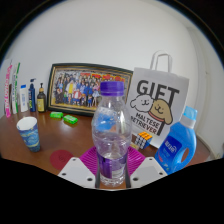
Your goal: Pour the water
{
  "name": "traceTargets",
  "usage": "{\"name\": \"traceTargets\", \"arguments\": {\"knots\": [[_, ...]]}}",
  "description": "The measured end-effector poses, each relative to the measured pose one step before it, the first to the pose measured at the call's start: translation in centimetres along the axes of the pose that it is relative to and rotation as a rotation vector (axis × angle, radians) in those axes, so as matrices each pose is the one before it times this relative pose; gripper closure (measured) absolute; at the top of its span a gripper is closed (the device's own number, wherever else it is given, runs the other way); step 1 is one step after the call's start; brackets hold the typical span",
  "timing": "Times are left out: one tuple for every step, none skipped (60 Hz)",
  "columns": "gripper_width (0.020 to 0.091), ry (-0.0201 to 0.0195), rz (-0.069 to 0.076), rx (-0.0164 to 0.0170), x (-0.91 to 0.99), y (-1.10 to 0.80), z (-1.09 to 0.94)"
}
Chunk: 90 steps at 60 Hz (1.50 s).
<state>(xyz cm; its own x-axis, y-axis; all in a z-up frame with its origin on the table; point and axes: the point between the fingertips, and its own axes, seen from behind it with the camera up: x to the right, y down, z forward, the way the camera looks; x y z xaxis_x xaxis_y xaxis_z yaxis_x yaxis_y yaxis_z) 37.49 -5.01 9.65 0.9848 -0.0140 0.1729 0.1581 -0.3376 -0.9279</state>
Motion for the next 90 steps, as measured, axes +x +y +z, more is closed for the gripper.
{"name": "traceTargets", "arguments": {"knots": [[0.0766, 0.00902, -0.0145, 0.00106, 0.007, -0.325, -0.041], [0.0767, 0.00779, -0.0185, 0.00105, -0.032, -0.387, -0.048], [0.0765, 0.00694, -0.0199, 0.00243, -0.033, -0.422, -0.043], [0.0765, 0.00789, -0.0206, 0.0036, -0.023, -0.485, -0.052], [0.0766, 0.0088, -0.0222, 0.00321, -0.02, -0.506, -0.045], [0.0766, 0.0089, -0.0247, 0.00266, -0.035, -0.504, -0.044], [0.0766, 0.00802, -0.0264, 0.00249, -0.059, -0.552, -0.056], [0.0767, 0.00507, -0.027, 0.00354, 0.016, -0.548, 0.049], [0.0767, 0.00864, -0.0295, 0.00221, -0.06, -0.621, -0.096], [0.0766, 0.01053, -0.0296, 0.0027, -0.082, -0.578, -0.155], [0.0767, 0.01045, -0.0312, 0.00081, -0.039, -0.599, -0.1], [0.0767, 0.01046, -0.0317, 0.00059, -0.051, -0.636, -0.133], [0.0767, 0.01012, -0.0332, 0.00085, -0.098, -0.642, -0.128], [0.0766, 0.00883, -0.0367, 0.00194, -0.118, -0.661, -0.108], [0.0765, 0.0082, -0.039, 0.00302, -0.14, -0.712, -0.122], [0.0765, 0.00832, -0.041, 0.00381, -0.116, -0.706, -0.066], [0.0766, 0.00964, -0.0436, 0.00278, -0.096, -0.693, -0.06], [0.0766, 0.01007, -0.0462, 0.00234, -0.092, -0.639, -0.054], [0.0766, 0.00496, -0.0481, 0.00479, 0.117, -0.546, 0.068], [0.0766, 0.00726, -0.0458, 0.00281, -0.149, -0.642, -0.081], [0.0766, 0.00772, -0.0506, 0.00408, -0.153, -0.734, 0.021], [0.0766, 0.00429, -0.042, 0.0038, -0.21, -0.606, -0.127], [0.0765, 0.00396, -0.0435, 0.00502, -0.21, -0.669, -0.064], [0.0767, 0.00308, -0.0413, 0.00728, -0.213, -0.647, -0.073], [0.0766, 0.00194, -0.0399, 0.0075, -0.23, -0.666, -0.049], [0.0767, 0.00182, -0.0408, 0.0065, -0.198, -0.571, -0.058], [0.0768, 0.00221, -0.0435, 0.00408, -0.177, -0.502, -0.003], [0.0767, 0.00354, -0.0451, 0.00163, -0.131, -0.434, -0.022], [0.0767, 0.00223, -0.0456, 0.006, 0.043, -0.357, 0.235], [0.0769, 0.00521, -0.0424, 0.00132, -0.067, -0.464, -0.007], [0.0768, 0.0068, -0.0395, 0.00166, -0.139, -0.387, -0.219], [0.0768, 0.00551, -0.0404, 0.00021, -0.089, -0.426, 0.029], [0.077, 0.0055, -0.0408, -0.0025, -0.067, -0.352, 0.048], [0.077, 0.005, -0.04, -0.00369, -0.051, -0.267, 0.099], [0.077, 0.00455, -0.0374, -0.00428, -0.04, -0.222, 0.071], [0.077, 0.00427, -0.0354, -0.00447, -0.052, -0.174, 0.101], [0.0767, 0.00407, -0.0353, -0.00677, -0.014, -0.119, 0.071], [0.0769, 0.00406, -0.0365, -0.00846, -0.026, -0.053, 0.052], [0.0768, 0.00376, -0.0374, -0.00763, -0.035, -0.085, 0.044], [0.0768, 0.00198, -0.0404, 0.00697, 0.051, 0.113, 0.547], [0.0769, 0.00452, -0.0368, -0.00381, 0.024, -0.143, 0.033], [0.0769, 0.00661, -0.0358, -0.01211, -0.063, -0.263, -0.259], [0.0769, 0.00683, -0.0373, -0.00694, 0.027, -0.075, 0.008], [0.0767, 0.0075, -0.0373, -0.00395, 0.029, -0.146, 0.014], [0.0768, 0.00642, -0.0352, -0.00172, 0.033, -0.17, -0.011], [0.0768, 0.00547, -0.0329, 0.0002, 0.019, -0.19, 0.011], [0.0767, 0.00399, -0.0322, -0.00055, 0.046, -0.176, 0.006], [0.077, 0.00303, -0.0289, -0.00049, 0.036, -0.161, -0.018], [0.0768, 0.00223, -0.0247, 0.00092, 0.028, -0.217, -0.009], [0.0768, 0.00138, -0.0197, 0.002, 0.024, -0.241, -0.011], [0.0768, 0.00004, -0.016, 0.00607, 0.069, -0.035, 0.147], [0.0768, -0.00163, -0.0111, -0.0011, 0.0, -0.26, -0.006], [0.077, -0.00184, -0.0124, -0.00232, -0.003, -0.13, -0.028], [0.0768, -0.00242, -0.0119, -0.00309, -0.02, -0.074, -0.024], [0.0768, -0.00267, -0.0111, -0.00199, 0.005, -0.065, -0.005], [0.0768, -0.00361, -0.01, -0.00157, -0.058, -0.06, -0.002], [0.0767, -0.0046, -0.0078, -0.00168, -0.091, -0.049, -0.025], [0.0767, -0.00575, -0.0062, -0.00103, -0.147, -0.076, 0.005], [0.0764, -0.00482, -0.0051, -0.00086, -0.134, -0.078, 0.042], [0.0764, -0.00151, -0.0022, 0.00128, -0.202, -0.057, 0.085], [0.0766, -0.0037, -0.0036, -0.00011, -0.072, -0.058, -0.014], [0.0765, -0.00376, -0.0001, 0.00202, -0.1, -0.033, 0.02], [0.0766, -0.00138, -0.0007, 0.00084, -0.025, -0.012, -0.034], [0.0766, 0.00006, -0.0001, 0.00203, 0.026, -0.006, -0.057], [0.0765, -0.00006, 0.0016, 0.00215, 0.004, -0.02, -0.028], [0.0764, -0.00118, 0.0038, 0.00215, -0.01, 0.0, -0.02], [0.0764, -0.00273, 0.0054, 0.00144, -0.019, 0.029, -0.02], [0.0764, -0.00293, 0.0077, 0.00092, -0.022, 0.058, -0.027], [0.0765, -0.00247, 0.01, 0.00149, 0.004, 0.051, -0.029], [0.0764, -0.00243, 0.0117, 0.00207, 0.022, 0.047, -0.025], [0.0765, -0.00249, 0.0124, 0.00204, 0.028, 0.078, -0.078], [0.0765, -0.00156, 0.015, 0.00221, 0.126, 0.144, -0.042], [0.0765, -0.0029, 0.0204, 0.00112, 0.049, 0.098, -0.037], [0.0764, -0.00298, 0.0248, 0.00141, 0.073, 0.108, -0.069], [0.0765, -0.00578, 0.0289, 0.00412, 0.176, 0.103, -0.068], [0.0766, -0.00234, 0.0308, 0.0031, 0.121, 0.102, -0.067], [0.0765, -0.00217, 0.0327, 0.00272, 0.131, 0.109, -0.078], [0.0766, -0.00308, 0.0351, 0.00106, 0.118, 0.147, -0.079], [0.0765, -0.00339, 0.0365, 0.00093, 0.173, 0.132, -0.102], [0.0764, -0.00327, 0.0379, 0.00241, 0.178, 0.101, -0.111], [0.0766, -0.00239, 0.038, 0.00449, 0.219, 0.055, -0.117], [0.0765, -0.00173, 0.0378, 0.00553, 0.242, 0.026, -0.131], [0.0767, 0.00432, 0.0313, 0.00502, 0.396, 0.048, -0.172], [0.0765, -0.00489, 0.0368, 0.00594, 0.47, 0.084, -0.183], [0.0766, 0.00203, 0.0359, 0.00522, 0.338, 0.061, -0.137], [0.0764, 0.00173, 0.0375, 0.00652, 0.278, -0.025, -0.133], [0.0764, -0.0012, 0.0398, 0.00776, 0.223, -0.052, -0.124], [0.0765, -0.00239, 0.0421, 0.00747, 0.19, -0.036, -0.1], [0.0765, -0.00316, 0.0448, 0.00608, 0.174, -0.032, -0.125], [0.0765, -0.00395, 0.0477, 0.00526, 0.128, -0.011, -0.097]]}}
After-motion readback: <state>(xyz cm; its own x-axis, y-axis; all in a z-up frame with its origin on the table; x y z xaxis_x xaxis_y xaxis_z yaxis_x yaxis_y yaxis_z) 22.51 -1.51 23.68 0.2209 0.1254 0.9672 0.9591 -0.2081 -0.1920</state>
